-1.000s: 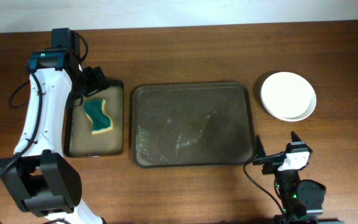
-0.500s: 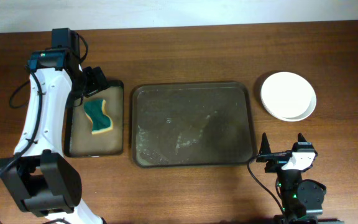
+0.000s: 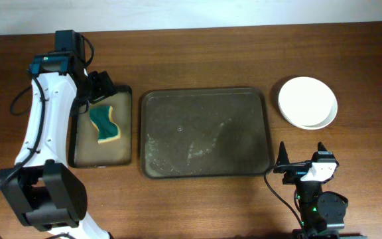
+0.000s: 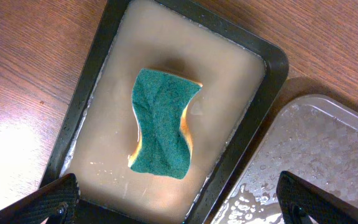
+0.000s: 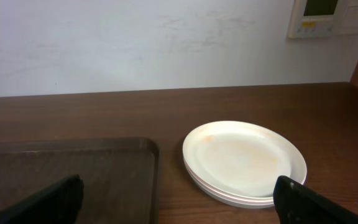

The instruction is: Clean dirty plates on tray and stack at the side

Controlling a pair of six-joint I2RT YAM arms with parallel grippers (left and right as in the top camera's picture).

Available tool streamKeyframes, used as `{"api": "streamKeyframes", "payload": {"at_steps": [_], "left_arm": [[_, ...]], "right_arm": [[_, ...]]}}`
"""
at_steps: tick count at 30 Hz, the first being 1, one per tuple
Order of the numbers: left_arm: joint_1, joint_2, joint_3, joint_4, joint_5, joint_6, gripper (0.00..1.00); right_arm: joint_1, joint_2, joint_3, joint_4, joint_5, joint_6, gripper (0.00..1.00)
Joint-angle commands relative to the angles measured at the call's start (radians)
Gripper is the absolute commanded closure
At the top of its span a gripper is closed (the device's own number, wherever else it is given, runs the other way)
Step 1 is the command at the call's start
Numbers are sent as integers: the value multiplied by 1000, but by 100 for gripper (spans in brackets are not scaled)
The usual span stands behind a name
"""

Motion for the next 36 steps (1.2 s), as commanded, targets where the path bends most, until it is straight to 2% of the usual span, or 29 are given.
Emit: {"api": "streamKeyframes", "payload": {"at_steps": [1, 6, 9, 15, 20, 25, 30, 31, 34, 36], "left_arm": [[6, -11, 10, -1, 3, 1, 1], [6, -6, 10, -1, 3, 1, 1], [6, -18, 10, 12, -51, 2, 1], [6, -61, -3, -104, -50, 5, 0], [-12, -171, -145, -6, -41, 31, 1], [-66, -443, -478, 315, 52, 142, 1], [-111, -828, -854, 632, 82, 249, 1], [-114, -964, -964, 710, 81, 277, 1], [-113, -1178, -1101, 766, 81, 278, 0], [-113, -1336, -1160, 740, 81, 278, 1]], "right_arm": [[4, -7, -8, -3, 23, 5, 2], [4, -7, -8, -3, 23, 5, 2], [4, -7, -8, -3, 23, 5, 2], [4, -7, -8, -3, 23, 5, 2], [4, -7, -8, -3, 23, 5, 2], [4, -7, -8, -3, 23, 5, 2], [4, -7, -8, -3, 23, 5, 2], [4, -7, -8, -3, 23, 5, 2], [4, -7, -8, -3, 23, 5, 2], [4, -7, -8, -3, 23, 5, 2]]}}
